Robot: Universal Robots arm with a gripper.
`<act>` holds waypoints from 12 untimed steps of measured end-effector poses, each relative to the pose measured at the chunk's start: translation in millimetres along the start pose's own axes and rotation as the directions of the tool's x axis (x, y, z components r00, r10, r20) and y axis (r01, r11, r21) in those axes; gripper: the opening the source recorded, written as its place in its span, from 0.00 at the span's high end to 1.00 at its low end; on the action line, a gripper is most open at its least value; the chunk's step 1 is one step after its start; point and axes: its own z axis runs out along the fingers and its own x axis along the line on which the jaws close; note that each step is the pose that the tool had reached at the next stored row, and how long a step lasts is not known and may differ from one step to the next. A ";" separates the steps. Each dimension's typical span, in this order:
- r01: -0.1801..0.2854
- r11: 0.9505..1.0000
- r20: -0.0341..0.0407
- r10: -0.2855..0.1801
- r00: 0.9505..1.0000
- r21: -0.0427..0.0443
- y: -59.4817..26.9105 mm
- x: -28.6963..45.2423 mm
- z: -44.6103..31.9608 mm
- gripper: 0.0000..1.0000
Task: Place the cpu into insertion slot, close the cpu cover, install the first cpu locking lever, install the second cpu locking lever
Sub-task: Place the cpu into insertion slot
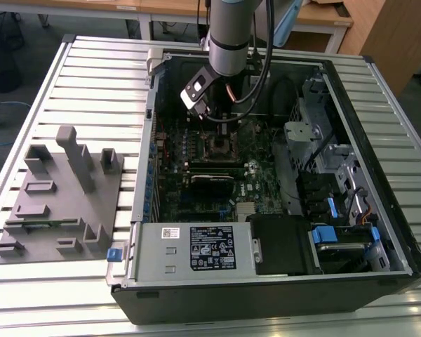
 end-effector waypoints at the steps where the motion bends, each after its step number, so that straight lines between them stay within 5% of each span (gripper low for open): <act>1: 0.000 1.000 0.000 0.000 1.000 0.000 0.3 0.1 0.1 0.90; 12: 0.000 1.000 0.001 0.000 1.000 0.001 0.6 0.0 3.7 0.90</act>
